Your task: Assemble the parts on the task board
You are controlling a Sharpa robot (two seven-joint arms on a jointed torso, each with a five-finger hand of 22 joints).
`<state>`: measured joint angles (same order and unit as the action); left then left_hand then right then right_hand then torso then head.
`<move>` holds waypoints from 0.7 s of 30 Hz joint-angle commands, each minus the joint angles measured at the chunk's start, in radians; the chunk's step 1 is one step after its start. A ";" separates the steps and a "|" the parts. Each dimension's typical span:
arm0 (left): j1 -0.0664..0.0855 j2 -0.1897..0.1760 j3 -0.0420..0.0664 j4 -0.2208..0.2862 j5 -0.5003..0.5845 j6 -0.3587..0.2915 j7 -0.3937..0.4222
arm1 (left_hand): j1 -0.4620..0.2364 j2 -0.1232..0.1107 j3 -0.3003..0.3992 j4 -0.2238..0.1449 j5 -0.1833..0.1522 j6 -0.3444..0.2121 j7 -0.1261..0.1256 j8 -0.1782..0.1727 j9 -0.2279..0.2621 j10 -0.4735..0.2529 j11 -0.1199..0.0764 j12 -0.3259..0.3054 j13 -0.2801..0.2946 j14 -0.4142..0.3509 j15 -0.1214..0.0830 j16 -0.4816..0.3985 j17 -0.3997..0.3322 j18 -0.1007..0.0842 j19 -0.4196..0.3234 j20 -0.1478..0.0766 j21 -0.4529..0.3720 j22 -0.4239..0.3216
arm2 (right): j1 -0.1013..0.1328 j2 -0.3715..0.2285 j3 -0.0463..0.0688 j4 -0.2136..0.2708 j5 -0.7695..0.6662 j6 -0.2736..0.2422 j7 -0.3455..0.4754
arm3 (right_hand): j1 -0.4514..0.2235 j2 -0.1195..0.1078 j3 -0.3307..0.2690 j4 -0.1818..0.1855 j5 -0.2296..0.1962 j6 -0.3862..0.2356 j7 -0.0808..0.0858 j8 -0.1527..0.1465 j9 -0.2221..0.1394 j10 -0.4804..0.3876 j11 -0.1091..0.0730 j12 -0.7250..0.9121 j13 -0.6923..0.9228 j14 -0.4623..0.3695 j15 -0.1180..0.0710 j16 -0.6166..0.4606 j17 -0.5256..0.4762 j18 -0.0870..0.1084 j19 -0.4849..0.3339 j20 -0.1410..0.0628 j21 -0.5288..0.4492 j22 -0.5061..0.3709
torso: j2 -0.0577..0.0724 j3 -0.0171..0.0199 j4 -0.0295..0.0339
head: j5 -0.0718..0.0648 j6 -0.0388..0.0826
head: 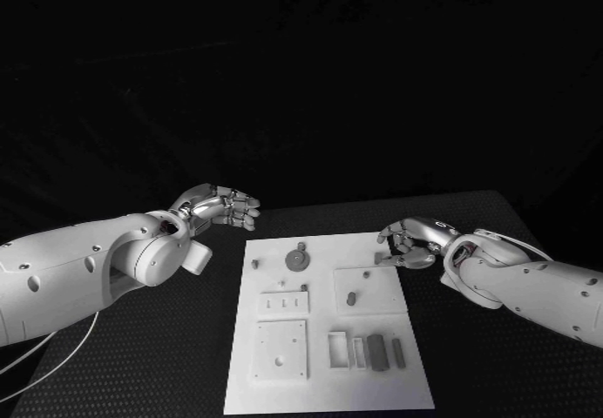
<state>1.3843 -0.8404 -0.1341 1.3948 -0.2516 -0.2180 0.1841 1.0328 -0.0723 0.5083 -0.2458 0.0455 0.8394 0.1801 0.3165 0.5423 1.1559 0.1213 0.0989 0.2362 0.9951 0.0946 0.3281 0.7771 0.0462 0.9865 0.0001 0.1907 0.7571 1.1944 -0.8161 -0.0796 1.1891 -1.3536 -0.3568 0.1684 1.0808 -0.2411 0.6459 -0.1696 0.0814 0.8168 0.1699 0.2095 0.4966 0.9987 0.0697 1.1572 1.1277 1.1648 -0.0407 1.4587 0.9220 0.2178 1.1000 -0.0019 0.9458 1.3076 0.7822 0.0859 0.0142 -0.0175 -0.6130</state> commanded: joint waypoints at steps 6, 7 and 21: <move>0.001 0.000 0.000 -0.001 -0.002 0.017 0.003 | 0.009 0.001 -0.001 -0.005 0.004 0.003 -0.001 -0.003 0.001 0.006 0.004 -0.006 0.002 0.005 0.002 -0.004 0.001 0.011 0.000 -0.002 -0.007 0.001 | -0.020 0.019 0.001 -0.020 0.007 -0.031 -0.021 | -0.006 -0.013 -0.001 0.013 -0.003 -0.014 0.014 -0.007 -0.002 -0.009 0.001 0.006 0.000 -0.007 0.004 -0.002 0.003 0.044 -0.004 -0.003 -0.006 0.019 | 0.001 -0.0039 0.0022 | -0.001 -0.008; 0.001 0.000 0.000 -0.001 -0.002 0.016 0.003 | 0.009 0.001 -0.001 -0.005 0.004 0.003 -0.001 -0.003 0.001 0.006 0.004 -0.006 0.002 0.005 0.002 -0.004 0.001 0.010 0.000 -0.002 -0.007 0.001 | -0.021 0.020 0.001 -0.021 0.007 -0.035 -0.024 | -0.007 -0.014 -0.001 0.014 -0.003 -0.015 0.014 -0.007 -0.002 -0.010 0.002 0.006 0.000 -0.007 0.004 -0.002 0.003 0.044 -0.004 -0.003 -0.006 0.019 | 0.001 -0.0040 0.0020 | -0.001 -0.009; 0.001 0.001 0.000 -0.001 -0.002 0.022 -0.003 | 0.006 0.001 -0.002 -0.003 0.004 0.002 0.000 -0.004 0.001 0.005 0.004 -0.008 0.002 0.005 0.002 -0.006 0.002 0.010 0.000 -0.002 -0.008 0.002 | -0.041 0.055 0.001 -0.055 -0.013 -0.036 -0.051 | -0.003 -0.002 0.000 0.024 -0.003 -0.009 0.013 0.000 0.000 -0.007 0.001 0.015 0.000 -0.003 0.003 0.006 0.005 0.044 0.004 -0.007 -0.002 0.019 | 0.001 -0.0036 0.0017 | -0.001 -0.014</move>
<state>1.3842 -0.8409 -0.1345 1.3929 -0.2518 -0.2124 0.1791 1.0328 -0.0723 0.5083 -0.2458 0.0455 0.8394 0.1801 0.3165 0.5420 1.1559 0.1213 0.0951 0.2368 0.9951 0.0946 0.3281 0.7780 0.0451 0.9865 0.0001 0.1867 0.7573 1.1544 -0.7639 -0.0787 1.1366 -1.3527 -0.3878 0.1303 1.0756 -0.2462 0.6446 -0.1515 0.0814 0.8110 0.1722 0.2060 0.4955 0.9952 0.0732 1.1682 1.1277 1.1634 -0.0390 1.4587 0.9256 0.2177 1.1022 -0.0036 0.9459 1.3076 0.7829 0.0820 0.0154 -0.0181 -0.6259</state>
